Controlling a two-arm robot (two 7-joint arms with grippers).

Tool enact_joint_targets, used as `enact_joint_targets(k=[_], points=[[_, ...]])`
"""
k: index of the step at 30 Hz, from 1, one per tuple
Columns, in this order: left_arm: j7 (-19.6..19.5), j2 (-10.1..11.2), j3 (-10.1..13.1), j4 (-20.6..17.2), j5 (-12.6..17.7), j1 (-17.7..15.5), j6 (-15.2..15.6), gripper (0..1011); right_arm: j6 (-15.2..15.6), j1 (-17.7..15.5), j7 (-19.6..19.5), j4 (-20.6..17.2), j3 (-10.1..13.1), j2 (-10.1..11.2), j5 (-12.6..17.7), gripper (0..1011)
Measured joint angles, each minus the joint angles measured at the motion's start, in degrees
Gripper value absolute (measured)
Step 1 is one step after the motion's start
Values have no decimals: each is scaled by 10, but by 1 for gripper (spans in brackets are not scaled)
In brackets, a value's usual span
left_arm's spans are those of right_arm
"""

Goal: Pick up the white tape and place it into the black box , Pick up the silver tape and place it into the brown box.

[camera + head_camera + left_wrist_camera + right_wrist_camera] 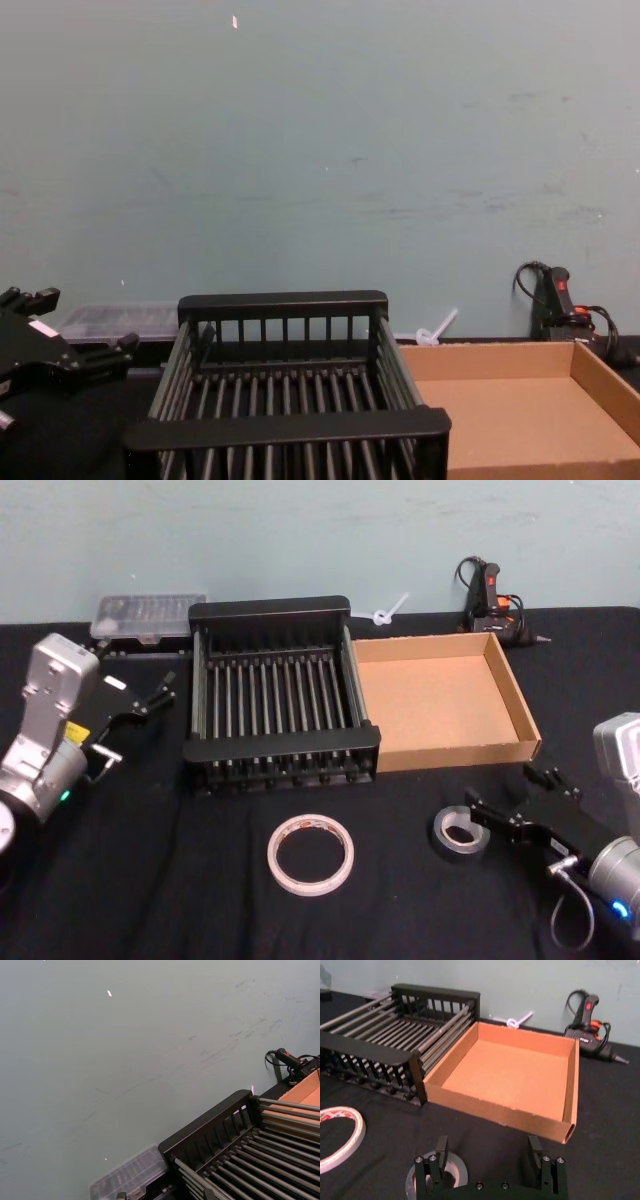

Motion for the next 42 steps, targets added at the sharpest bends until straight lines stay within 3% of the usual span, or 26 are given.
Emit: enact_joint_targets(k=[14, 42], points=[[0, 0, 0, 0, 0, 0, 0, 1001, 49, 7, 23, 10, 4, -12, -8, 1000], [0, 0, 0, 0, 0, 0, 0, 1001, 84, 10, 59, 14, 13, -30, -45, 1000]])
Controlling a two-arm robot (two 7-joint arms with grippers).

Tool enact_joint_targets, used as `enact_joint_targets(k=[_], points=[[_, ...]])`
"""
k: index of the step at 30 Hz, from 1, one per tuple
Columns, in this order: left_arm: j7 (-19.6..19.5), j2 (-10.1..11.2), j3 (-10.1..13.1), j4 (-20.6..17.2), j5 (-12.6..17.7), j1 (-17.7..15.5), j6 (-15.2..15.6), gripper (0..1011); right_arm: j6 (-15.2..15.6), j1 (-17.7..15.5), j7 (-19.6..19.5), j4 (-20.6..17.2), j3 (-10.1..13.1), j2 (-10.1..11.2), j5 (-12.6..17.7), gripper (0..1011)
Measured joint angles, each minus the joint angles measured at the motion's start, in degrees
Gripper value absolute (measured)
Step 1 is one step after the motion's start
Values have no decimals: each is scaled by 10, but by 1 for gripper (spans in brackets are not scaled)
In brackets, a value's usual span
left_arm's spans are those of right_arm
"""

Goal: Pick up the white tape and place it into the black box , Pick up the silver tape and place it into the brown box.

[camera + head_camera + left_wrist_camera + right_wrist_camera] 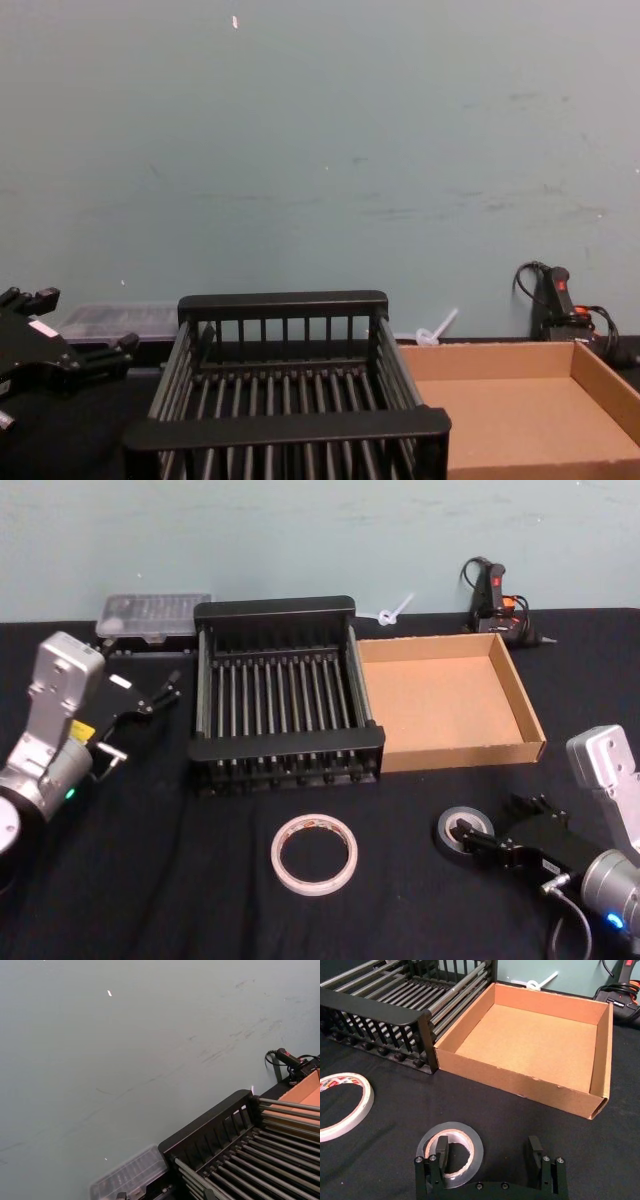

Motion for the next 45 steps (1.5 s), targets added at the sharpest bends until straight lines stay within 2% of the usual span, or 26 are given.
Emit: enact_joint_targets(k=[11, 25, 28, 37, 38, 39, 44, 45], points=[[0, 0, 0, 0, 0, 0, 0, 1001, 2, 3, 8, 9, 7, -15, -13, 1000], [0, 0, 0, 0, 0, 0, 0, 1002, 2, 4, 9, 10, 7, -16, -17, 997], [0, 0, 0, 0, 0, 0, 0, 1001, 2, 4, 9, 10, 7, -16, -17, 953], [0, 0, 0, 0, 0, 0, 0, 1001, 1, 3, 8, 10, 7, -15, -16, 731], [0, 0, 0, 0, 0, 0, 0, 1001, 1, 3, 8, 10, 7, -15, -16, 648], [0, 0, 0, 0, 0, 0, 0, 1001, 1, 3, 8, 10, 7, -15, -15, 648], [0, 0, 0, 0, 0, 0, 0, 1001, 1, 3, 8, 9, 7, -15, -15, 483], [0, 0, 0, 0, 0, 0, 0, 1001, 1, 3, 8, 9, 7, -15, -15, 420]])
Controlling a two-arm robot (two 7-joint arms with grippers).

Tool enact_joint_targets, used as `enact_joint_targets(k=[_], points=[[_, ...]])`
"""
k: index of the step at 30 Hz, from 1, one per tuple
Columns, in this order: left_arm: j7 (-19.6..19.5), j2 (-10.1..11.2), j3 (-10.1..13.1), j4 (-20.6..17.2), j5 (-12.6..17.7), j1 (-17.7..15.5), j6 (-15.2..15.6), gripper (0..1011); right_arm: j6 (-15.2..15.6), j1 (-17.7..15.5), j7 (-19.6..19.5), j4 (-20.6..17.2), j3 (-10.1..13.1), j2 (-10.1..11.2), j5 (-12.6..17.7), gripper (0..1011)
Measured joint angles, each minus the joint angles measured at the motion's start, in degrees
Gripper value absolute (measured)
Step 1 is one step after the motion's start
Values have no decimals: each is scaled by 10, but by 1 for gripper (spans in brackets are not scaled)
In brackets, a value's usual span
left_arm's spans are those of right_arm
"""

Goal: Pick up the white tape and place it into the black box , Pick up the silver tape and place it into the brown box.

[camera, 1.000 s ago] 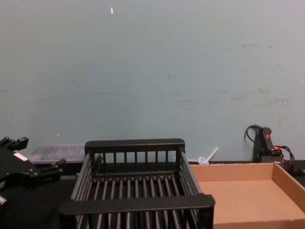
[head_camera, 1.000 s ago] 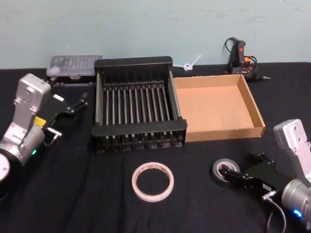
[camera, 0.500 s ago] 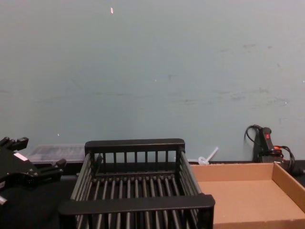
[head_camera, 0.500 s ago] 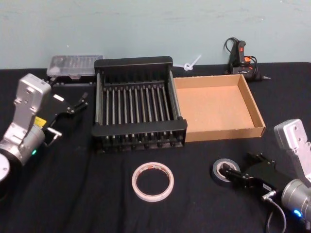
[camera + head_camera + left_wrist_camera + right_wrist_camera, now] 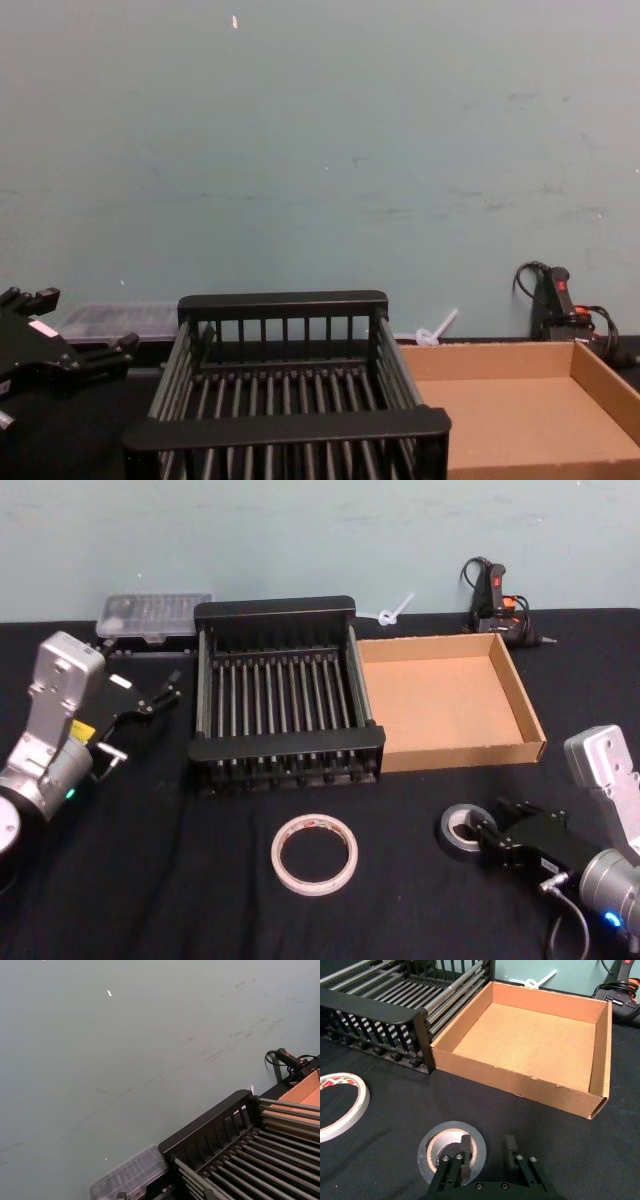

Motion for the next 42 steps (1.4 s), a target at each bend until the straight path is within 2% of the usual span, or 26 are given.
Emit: enact_joint_targets(k=[2, 5, 10, 18, 32, 42], points=[[0, 0, 0, 0, 0, 0, 0, 1001, 0, 0, 0, 0, 0, 0, 0, 400], [0, 0, 0, 0, 0, 0, 0, 1001, 0, 0, 0, 0, 0, 0, 0, 279], [0, 0, 0, 0, 0, 0, 0, 1002, 0, 0, 0, 0, 0, 0, 0, 156], [0, 0, 0, 0, 0, 0, 0, 1001, 0, 0, 0, 0, 0, 0, 0, 157], [0, 0, 0, 0, 0, 0, 0, 1001, -18, -5, 19, -19, 20, 0, 3, 157], [0, 0, 0, 0, 0, 0, 0, 1001, -33, 30, 29, -16, 24, 2, -1, 157]])
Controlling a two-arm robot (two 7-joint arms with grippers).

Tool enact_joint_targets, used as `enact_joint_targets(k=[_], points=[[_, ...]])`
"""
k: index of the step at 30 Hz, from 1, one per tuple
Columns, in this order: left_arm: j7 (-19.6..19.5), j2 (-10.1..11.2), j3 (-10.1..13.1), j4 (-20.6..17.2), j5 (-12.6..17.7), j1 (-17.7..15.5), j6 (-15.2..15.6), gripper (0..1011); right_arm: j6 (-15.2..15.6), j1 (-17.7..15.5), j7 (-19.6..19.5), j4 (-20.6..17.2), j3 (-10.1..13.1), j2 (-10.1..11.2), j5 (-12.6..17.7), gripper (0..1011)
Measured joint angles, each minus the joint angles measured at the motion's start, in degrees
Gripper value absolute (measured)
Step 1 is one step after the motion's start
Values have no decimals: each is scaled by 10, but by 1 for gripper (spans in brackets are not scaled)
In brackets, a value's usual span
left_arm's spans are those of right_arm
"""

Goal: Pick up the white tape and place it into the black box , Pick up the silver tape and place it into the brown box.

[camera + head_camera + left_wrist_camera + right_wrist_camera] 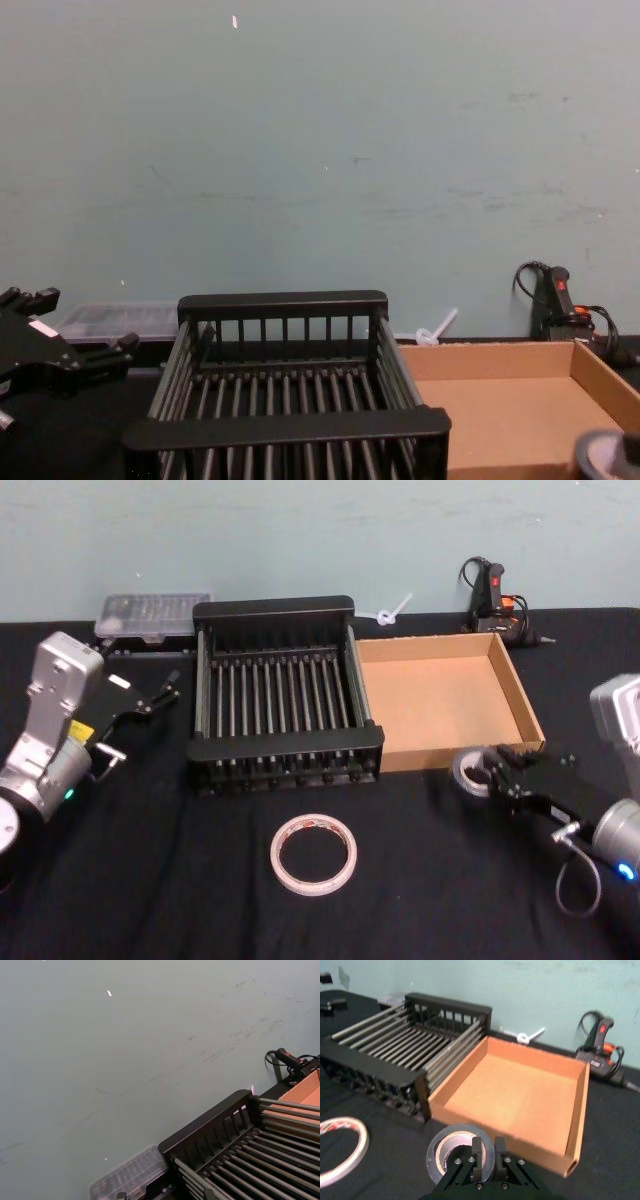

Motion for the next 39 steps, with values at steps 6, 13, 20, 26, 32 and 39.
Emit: enact_joint_targets(k=[6, 13, 20, 26, 32, 39], points=[[0, 0, 0, 0, 0, 0, 0, 1001, -11, 37, 5, 23, -4, -6, -6, 157], [0, 0, 0, 0, 0, 0, 0, 1001, -22, 88, 11, 61, -12, -15, -12, 157], [0, 0, 0, 0, 0, 0, 0, 1001, -31, 141, 18, 107, -22, -25, -20, 157], [0, 0, 0, 0, 0, 0, 0, 1001, -39, 188, 22, 154, -34, -38, -30, 157], [0, 0, 0, 0, 0, 0, 0, 1001, -45, 231, 24, 205, -45, -54, -39, 157], [0, 0, 0, 0, 0, 0, 0, 1001, -47, 269, 25, 263, -55, -73, -48, 157]])
